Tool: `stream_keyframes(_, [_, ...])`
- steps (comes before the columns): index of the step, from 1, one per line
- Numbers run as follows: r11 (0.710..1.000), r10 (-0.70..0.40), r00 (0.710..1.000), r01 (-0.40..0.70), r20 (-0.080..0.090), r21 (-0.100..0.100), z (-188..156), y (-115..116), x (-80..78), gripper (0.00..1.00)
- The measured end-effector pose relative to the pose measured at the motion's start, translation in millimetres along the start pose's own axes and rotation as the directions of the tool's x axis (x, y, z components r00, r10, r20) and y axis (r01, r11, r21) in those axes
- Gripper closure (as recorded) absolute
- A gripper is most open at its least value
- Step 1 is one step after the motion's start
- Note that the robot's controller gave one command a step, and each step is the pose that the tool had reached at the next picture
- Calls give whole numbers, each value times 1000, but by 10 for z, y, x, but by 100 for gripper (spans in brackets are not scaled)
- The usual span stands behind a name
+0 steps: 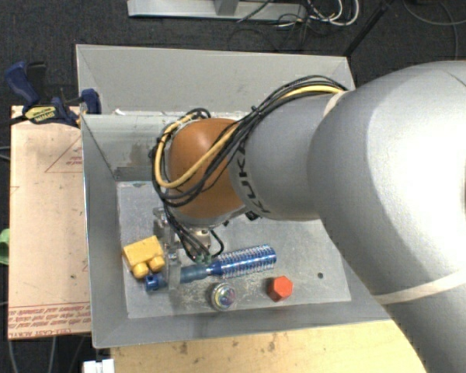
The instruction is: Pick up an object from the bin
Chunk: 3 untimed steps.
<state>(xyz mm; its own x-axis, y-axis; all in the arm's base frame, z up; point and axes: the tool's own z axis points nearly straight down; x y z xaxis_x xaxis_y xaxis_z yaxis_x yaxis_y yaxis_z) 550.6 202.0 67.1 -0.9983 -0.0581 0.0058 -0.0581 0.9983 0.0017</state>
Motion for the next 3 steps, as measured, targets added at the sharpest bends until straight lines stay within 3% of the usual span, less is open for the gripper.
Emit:
stream_keyframes(1, [999, -52, 999, 52, 8, -1, -40, 562, 211, 0])
stream_keyframes(2, [999, -43, 999, 43, 15, -4, -69, 539, 179, 100])
stream_keyframes(3, [998, -58, 998, 58, 15, -1, -1299, 377, 404, 100])
